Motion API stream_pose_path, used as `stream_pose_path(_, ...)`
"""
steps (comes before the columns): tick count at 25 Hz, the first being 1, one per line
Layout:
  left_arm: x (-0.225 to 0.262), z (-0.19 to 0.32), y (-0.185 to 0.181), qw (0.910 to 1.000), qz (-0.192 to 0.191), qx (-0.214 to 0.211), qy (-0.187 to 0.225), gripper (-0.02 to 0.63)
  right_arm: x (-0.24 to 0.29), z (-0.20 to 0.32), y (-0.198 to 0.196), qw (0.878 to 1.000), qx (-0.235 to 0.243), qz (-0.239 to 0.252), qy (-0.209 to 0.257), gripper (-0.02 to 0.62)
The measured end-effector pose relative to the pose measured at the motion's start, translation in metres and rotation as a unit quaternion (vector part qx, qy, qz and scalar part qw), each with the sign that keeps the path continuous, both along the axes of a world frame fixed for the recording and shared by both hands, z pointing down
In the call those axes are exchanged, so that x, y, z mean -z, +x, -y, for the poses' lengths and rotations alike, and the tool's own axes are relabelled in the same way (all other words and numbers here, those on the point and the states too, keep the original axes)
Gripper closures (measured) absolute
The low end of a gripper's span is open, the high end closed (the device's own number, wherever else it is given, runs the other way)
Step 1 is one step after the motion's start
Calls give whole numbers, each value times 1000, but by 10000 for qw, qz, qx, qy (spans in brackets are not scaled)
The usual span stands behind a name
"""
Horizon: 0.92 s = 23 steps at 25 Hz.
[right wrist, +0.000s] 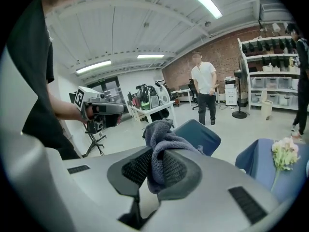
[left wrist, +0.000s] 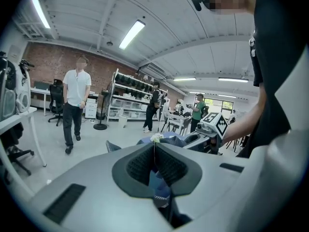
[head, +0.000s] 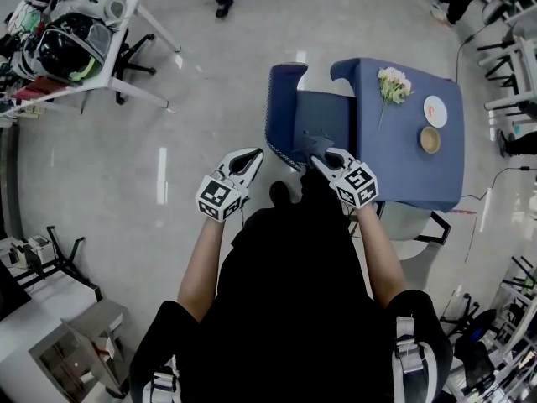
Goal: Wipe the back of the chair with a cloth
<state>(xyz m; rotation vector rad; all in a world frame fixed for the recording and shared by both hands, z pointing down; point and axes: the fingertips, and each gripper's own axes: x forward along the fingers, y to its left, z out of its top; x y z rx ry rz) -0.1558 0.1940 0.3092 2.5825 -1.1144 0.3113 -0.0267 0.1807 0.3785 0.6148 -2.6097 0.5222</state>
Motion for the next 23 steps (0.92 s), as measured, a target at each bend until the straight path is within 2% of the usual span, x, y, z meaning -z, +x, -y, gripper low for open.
stream_pose_path(6, -2, -19, -12, 10000, 15, -29, -31, 581, 9, -13, -6, 9998, -141, 56, 128, 537)
stream_pose_path(17, 8, -28, -4, 9997, 0, -217, 70, 581, 22, -26, -2, 9994, -175, -6, 285, 537)
stream_pose_path(23, 8, -42, -15, 9996, 24, -264, 84, 581, 27, -35, -12, 9991, -196, -2, 384, 535)
